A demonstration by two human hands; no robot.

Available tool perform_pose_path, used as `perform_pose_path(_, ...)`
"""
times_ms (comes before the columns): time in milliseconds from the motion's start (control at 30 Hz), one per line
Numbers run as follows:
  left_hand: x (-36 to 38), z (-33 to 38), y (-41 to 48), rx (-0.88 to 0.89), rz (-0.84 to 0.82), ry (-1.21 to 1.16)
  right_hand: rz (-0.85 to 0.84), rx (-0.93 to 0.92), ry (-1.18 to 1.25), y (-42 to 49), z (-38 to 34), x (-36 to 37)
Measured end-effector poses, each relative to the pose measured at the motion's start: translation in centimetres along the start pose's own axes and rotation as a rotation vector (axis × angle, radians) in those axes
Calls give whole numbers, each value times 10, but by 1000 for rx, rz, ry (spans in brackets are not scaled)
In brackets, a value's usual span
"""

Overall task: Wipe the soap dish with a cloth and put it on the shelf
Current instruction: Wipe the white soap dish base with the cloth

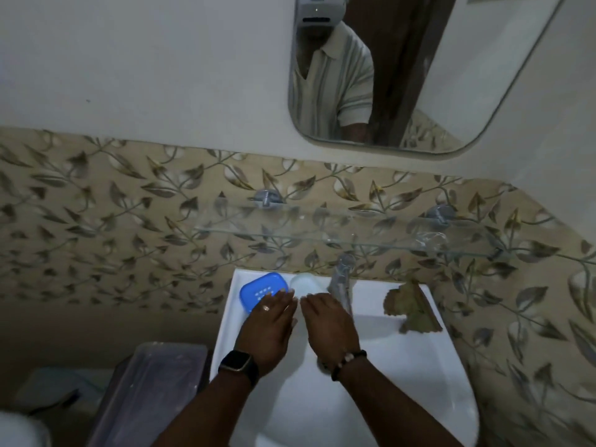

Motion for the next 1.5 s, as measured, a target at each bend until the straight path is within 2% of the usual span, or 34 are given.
perform_pose_path(100, 7, -15, -22, -8, -127, 111, -222, 197, -155, 9, -11, 21)
perform_pose_path(167, 3, -15, -35, 7, -148, 133, -300, 278, -248, 11, -11, 32)
perform_pose_path(300, -13, -16, -60, 65, -163, 109, -300, 336, -267, 11, -10, 41)
perform_pose_path(467, -19, -31, -73, -22, -201, 70, -247, 432, -206, 14, -9, 44)
perform_pose_path(600, -25, -30, -67, -274, -280, -163, -168, 458, -63, -2, -23, 32)
perform_pose_path(700, -32, -24, -56, -605, -305, -461, -76, 504, 191, -24, -31, 29)
perform_pose_path(800, -29, -16, -48, -734, -440, -792, -58, 620, 450, -43, -42, 18)
perform_pose_path(933, -23, -5, -46, -746, -471, -1056, 1, 762, 778, -62, -55, 1)
perform_pose_path(1167, -28, 19, -36, -632, -460, -1157, 68, 862, 1289, -91, -56, -9)
perform_pose_path(1233, -31, 26, -28, -612, -442, -1109, 123, 890, 1352, -96, -55, -10)
perform_pose_path(1367, -39, 40, -14, -495, -434, -863, 192, 945, 1362, -106, -49, -7)
perform_pose_path(1500, -36, 51, -6, -382, -440, -742, 229, 997, 1507, -112, -45, -11)
Point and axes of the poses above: each hand's wrist, its own y-axis towards the middle knuckle, its own x-axis out of the palm, z = x × y, the point moved 1 cm from there along y, towards the middle knuckle, and after that the axes turned 12 degrees about y, right-handed, at the moved point
